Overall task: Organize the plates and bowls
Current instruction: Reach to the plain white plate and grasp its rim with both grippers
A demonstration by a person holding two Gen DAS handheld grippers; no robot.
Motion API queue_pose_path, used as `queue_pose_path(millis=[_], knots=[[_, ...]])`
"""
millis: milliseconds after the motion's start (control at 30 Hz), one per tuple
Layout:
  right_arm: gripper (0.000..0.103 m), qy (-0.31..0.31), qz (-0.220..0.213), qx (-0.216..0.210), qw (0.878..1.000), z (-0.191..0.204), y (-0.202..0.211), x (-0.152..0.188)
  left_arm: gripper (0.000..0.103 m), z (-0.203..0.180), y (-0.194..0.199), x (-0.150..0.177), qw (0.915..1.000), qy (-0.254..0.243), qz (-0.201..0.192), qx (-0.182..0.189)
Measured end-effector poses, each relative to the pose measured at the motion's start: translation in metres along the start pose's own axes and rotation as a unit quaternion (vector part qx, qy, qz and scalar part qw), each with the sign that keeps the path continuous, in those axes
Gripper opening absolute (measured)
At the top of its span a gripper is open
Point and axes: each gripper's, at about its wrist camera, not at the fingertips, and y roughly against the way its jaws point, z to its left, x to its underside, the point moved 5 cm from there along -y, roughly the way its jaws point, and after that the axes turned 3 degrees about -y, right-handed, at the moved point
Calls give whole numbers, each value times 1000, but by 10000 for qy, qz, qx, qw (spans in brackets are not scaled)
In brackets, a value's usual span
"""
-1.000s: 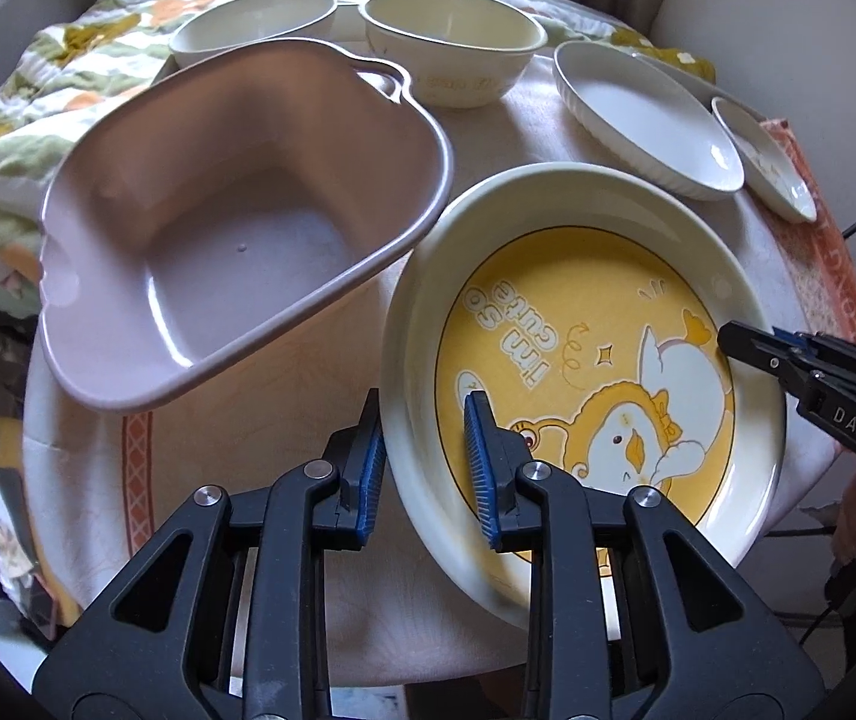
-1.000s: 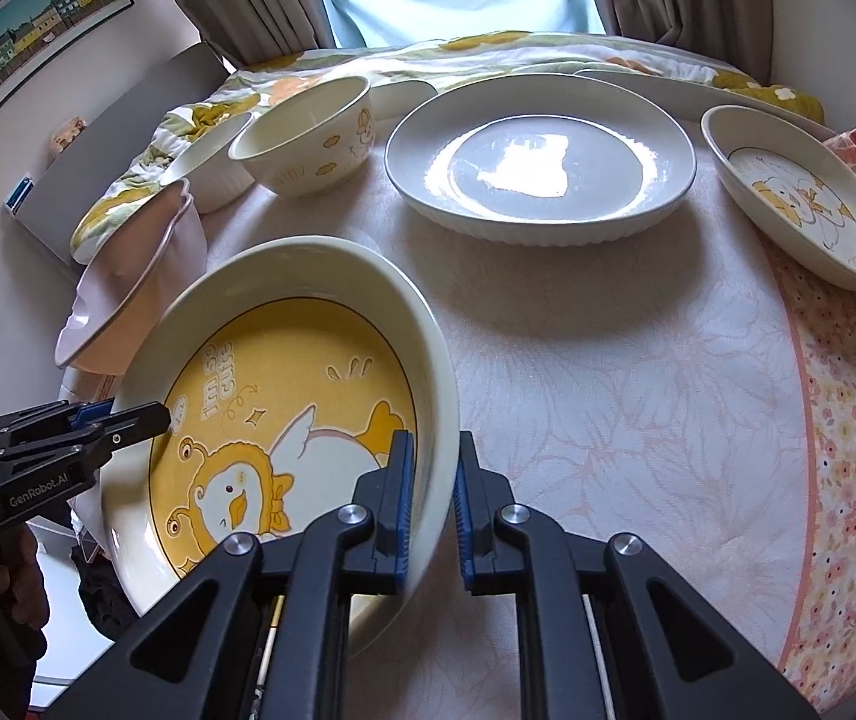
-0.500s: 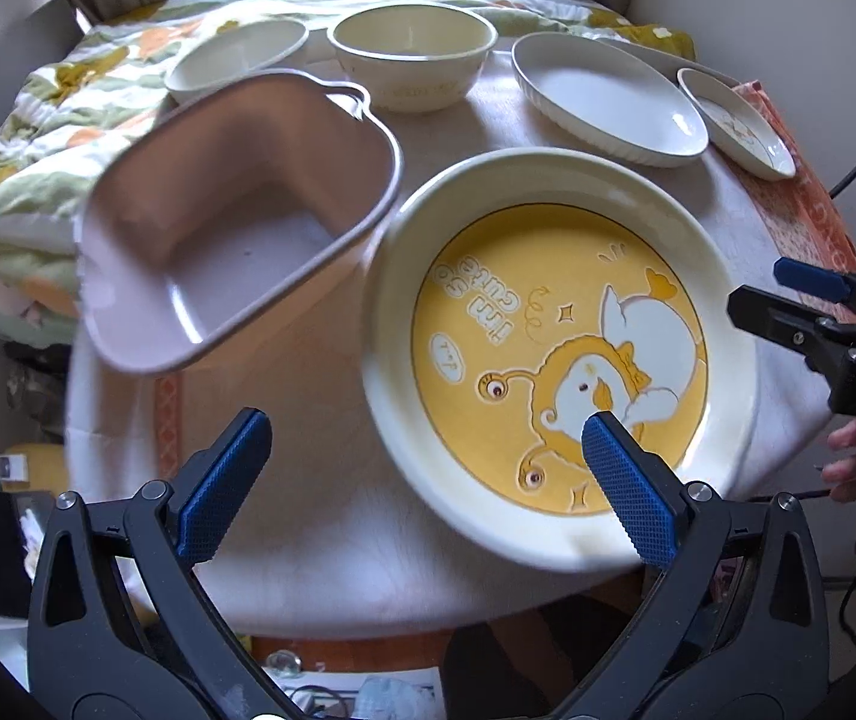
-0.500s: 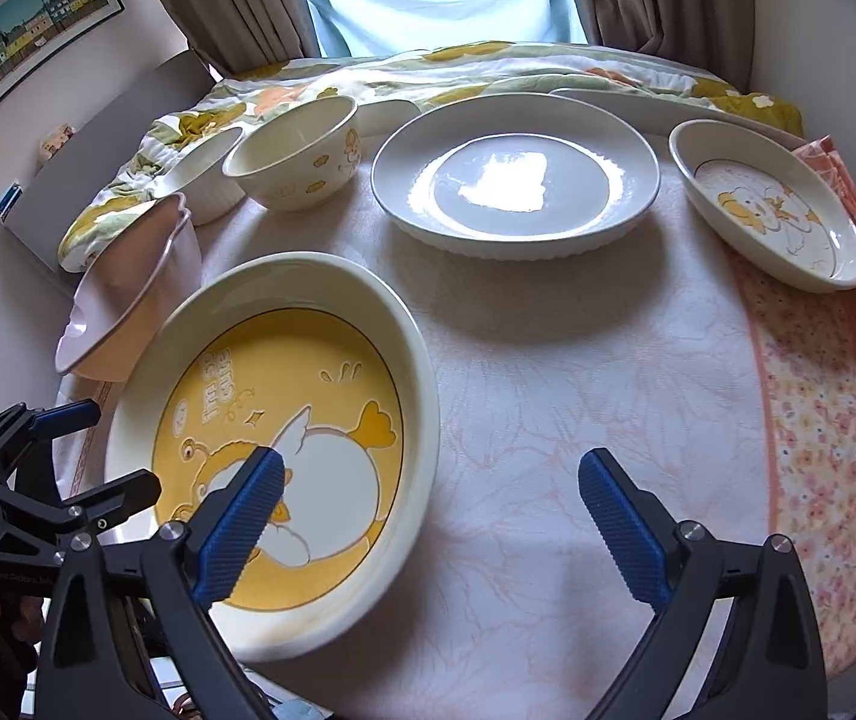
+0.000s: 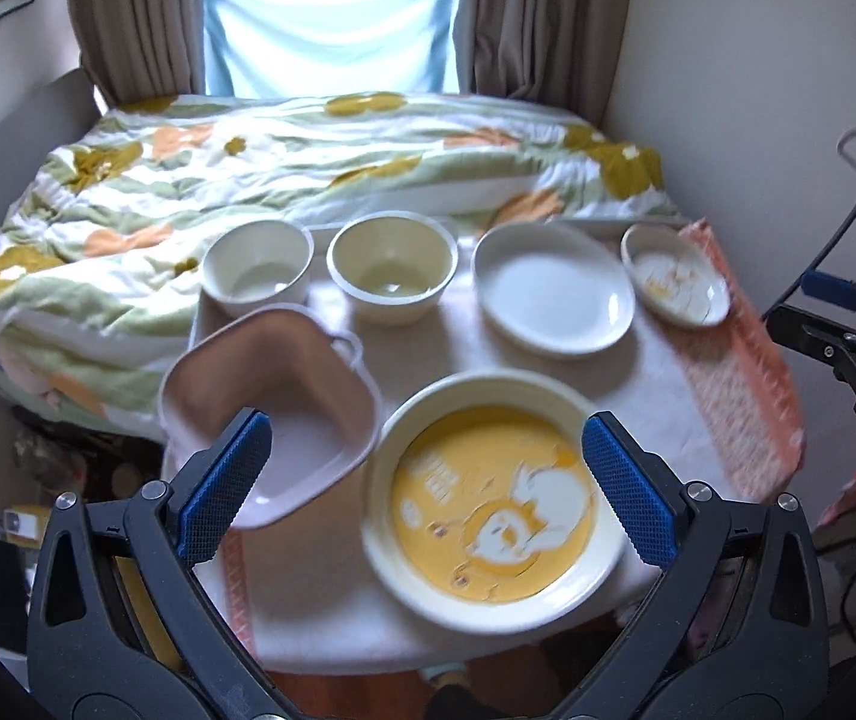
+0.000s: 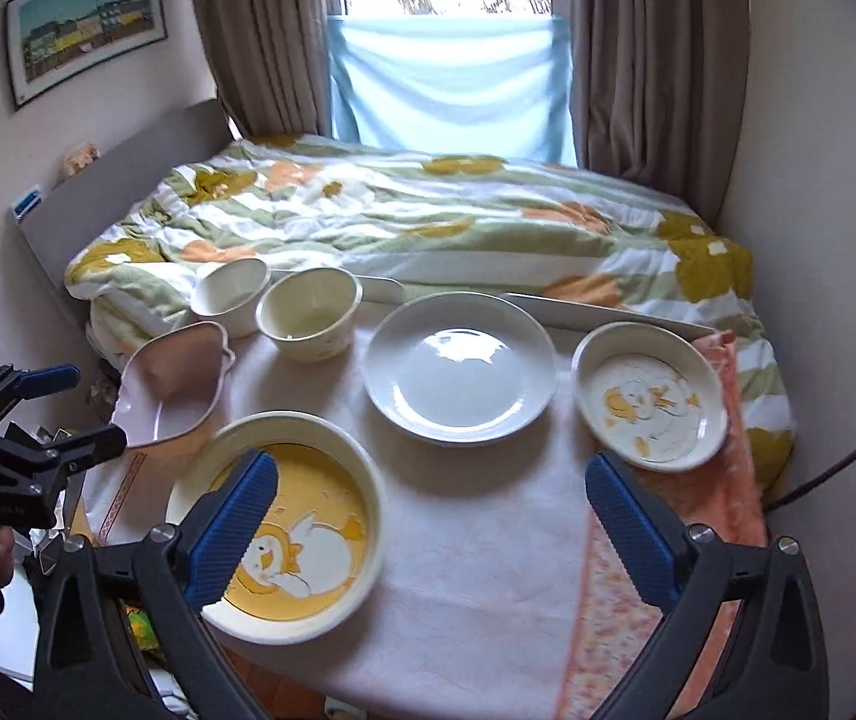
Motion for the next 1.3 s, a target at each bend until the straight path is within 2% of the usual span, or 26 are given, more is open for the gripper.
queue_pose_path(millis=[167, 367, 567, 667, 733, 767, 833, 867, 1033, 1133, 1267, 1300], knots=[[102, 150, -56, -48, 9999, -29, -3, -39, 103, -21, -11, -27, 9965, 679, -148, 457], [102, 603, 109, -655, 9960, -55, -39, -66, 103, -53, -60, -47, 9905, 1343, 45, 296], [102, 1006, 536, -1170, 9866, -83, -102, -83, 101, -65, -126, -52, 9768, 2108, 380, 82], [95, 1055, 919, -1392, 9803, -94, -138, -83, 96, -63, -158, -49, 9706, 2334, 585, -63], [83, 1157, 1144, -1492, 9753, -96, -162, -80, 92, -61, -179, -48, 9676, 2412, 728, -156], [81, 1230, 1251, -1513, 9728, -98, -174, -78, 86, -61, -188, -47, 9671, 2411, 784, -228], [66, 1367, 1478, -1569, 9669, -98, -199, -71, 76, -59, -205, -44, 9669, 2348, 943, -341], [64, 1390, 1583, -1622, 9640, -98, -209, -68, 70, -61, -214, -41, 9670, 2292, 1059, -352], [38, 1522, 1944, -1867, 9509, -97, -243, -55, 55, -66, -243, -26, 9628, 2273, 1405, -409], [33, 1630, 2033, -1913, 9463, -95, -253, -52, 51, -66, -250, -22, 9606, 2334, 1450, -426], [32, 1628, 2072, -1957, 9446, -98, -263, -52, 39, -68, -255, -21, 9613, 2278, 1458, -521], [28, 1631, 2088, -1977, 9438, -99, -264, -53, 37, -68, -256, -23, 9617, 2264, 1451, -543]])
